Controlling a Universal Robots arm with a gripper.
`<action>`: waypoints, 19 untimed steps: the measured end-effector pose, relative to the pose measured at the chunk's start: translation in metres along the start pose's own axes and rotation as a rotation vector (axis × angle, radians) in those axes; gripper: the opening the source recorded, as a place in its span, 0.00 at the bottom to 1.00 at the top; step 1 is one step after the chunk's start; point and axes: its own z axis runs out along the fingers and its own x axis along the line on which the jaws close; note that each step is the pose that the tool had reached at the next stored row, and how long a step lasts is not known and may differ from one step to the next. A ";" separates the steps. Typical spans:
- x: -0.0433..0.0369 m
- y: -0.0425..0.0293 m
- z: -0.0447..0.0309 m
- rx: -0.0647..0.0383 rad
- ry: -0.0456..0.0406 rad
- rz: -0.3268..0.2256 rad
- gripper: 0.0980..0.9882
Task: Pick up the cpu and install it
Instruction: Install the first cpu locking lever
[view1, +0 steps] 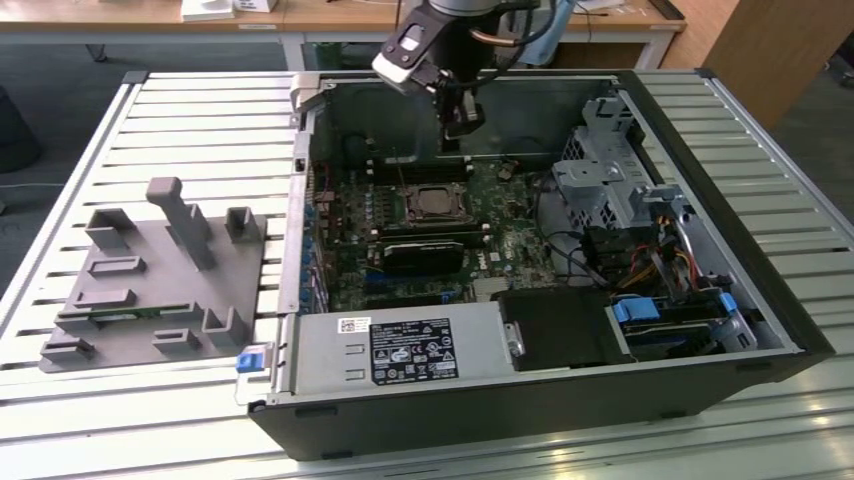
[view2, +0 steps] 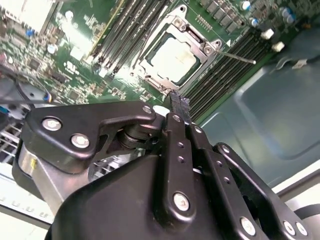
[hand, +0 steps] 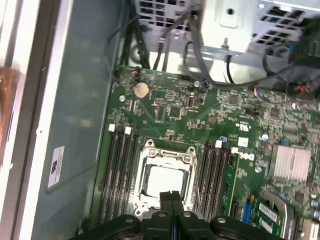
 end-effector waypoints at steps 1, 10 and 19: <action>0.0000 0.0000 0.0001 0.000 0.0004 -0.018 0.01; 0.0001 -0.0014 0.0007 0.001 0.0031 -0.146 0.01; 0.0002 -0.0015 0.0012 0.002 0.0067 -0.308 0.01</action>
